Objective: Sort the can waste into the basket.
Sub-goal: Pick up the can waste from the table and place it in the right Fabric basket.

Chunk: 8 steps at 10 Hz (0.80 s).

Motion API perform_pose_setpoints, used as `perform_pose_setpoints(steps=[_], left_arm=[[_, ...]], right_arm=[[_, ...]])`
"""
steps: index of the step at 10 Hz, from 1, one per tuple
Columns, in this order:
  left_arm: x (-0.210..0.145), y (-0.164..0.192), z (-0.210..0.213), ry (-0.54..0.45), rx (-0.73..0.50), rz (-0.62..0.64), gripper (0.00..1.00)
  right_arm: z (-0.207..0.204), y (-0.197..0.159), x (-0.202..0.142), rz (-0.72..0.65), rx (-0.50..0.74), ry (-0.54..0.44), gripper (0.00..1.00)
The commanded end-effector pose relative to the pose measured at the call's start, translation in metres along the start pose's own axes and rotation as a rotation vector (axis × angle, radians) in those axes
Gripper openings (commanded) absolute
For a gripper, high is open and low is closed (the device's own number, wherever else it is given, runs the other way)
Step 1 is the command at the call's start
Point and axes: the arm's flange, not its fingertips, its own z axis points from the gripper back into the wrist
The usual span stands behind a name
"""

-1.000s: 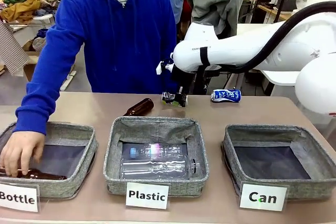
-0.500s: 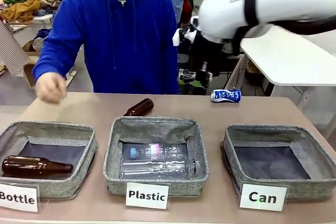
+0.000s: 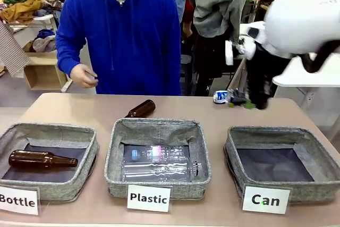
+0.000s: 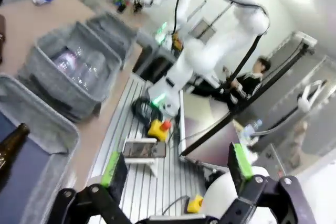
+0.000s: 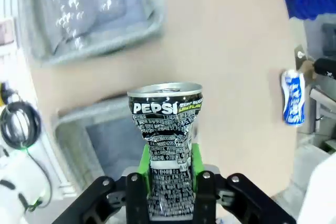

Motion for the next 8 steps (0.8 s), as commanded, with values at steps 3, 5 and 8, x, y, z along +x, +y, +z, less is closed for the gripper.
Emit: perform_pose_setpoints(steps=[3,5,8], left_arm=[[-0.017,0.01,-0.078,0.128,0.093,-0.088,1.0],[0.016,0.008,-0.025,0.118,0.028,-0.033,1.0],[0.016,0.008,-0.025,0.118,0.028,-0.033,1.0]], right_arm=[[-0.003,0.046,-0.064,-0.061,0.118,0.234,0.0],[-0.015,0.043,-0.071,-0.064,0.15,0.283,0.0],[-0.015,0.029,-0.074,-0.139,0.12,0.262,0.88]])
